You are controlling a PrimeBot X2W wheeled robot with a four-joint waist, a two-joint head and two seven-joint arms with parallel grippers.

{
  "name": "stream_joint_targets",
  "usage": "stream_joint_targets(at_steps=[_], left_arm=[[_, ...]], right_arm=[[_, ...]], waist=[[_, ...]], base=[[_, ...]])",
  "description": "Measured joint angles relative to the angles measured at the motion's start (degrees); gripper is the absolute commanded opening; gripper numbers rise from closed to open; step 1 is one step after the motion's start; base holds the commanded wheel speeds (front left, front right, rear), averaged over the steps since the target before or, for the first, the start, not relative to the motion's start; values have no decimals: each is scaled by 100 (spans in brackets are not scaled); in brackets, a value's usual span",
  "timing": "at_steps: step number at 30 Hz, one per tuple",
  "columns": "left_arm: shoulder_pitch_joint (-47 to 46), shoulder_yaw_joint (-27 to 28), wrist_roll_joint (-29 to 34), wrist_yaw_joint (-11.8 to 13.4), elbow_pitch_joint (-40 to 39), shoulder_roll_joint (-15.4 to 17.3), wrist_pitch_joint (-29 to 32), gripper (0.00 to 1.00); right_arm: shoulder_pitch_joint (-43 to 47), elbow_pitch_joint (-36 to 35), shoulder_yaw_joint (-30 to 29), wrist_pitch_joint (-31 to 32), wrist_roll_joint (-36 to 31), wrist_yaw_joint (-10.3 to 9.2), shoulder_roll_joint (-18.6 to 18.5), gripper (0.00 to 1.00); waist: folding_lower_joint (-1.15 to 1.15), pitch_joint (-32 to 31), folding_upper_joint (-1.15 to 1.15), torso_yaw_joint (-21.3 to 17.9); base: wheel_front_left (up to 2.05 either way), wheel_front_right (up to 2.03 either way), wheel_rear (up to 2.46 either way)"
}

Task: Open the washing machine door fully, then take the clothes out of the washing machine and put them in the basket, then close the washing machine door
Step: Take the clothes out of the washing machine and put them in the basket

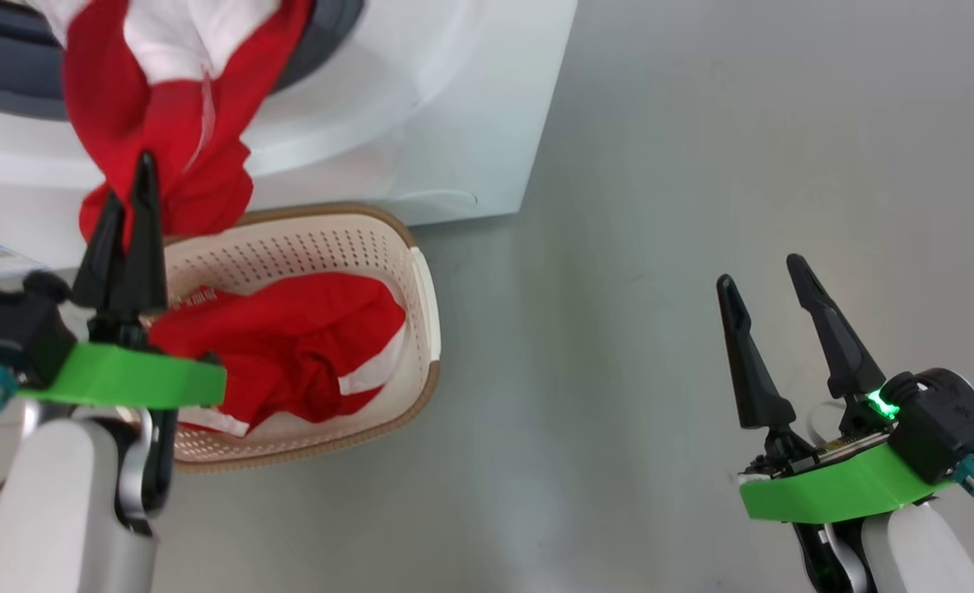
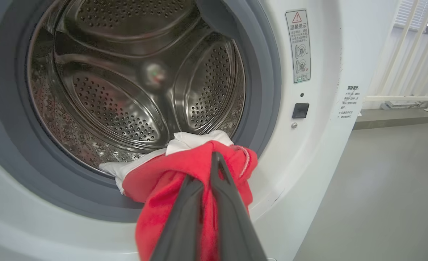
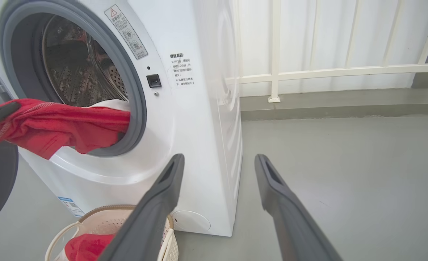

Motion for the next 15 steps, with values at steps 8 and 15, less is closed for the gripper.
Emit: stream_joint_targets(at_steps=[8, 15], left_arm=[[567, 60, 136, 52, -572, -223, 0, 0], [1195, 60, 237, 110, -1051, -349, 0, 0]], right_arm=[[215, 31, -19, 0, -27, 0, -1, 100], [364, 38, -41, 0, -53, 0, 1, 100]], waist=[[0, -416, 0, 112], [0, -746, 0, 162]], base=[[0, 0, 0], [0, 0, 0]])
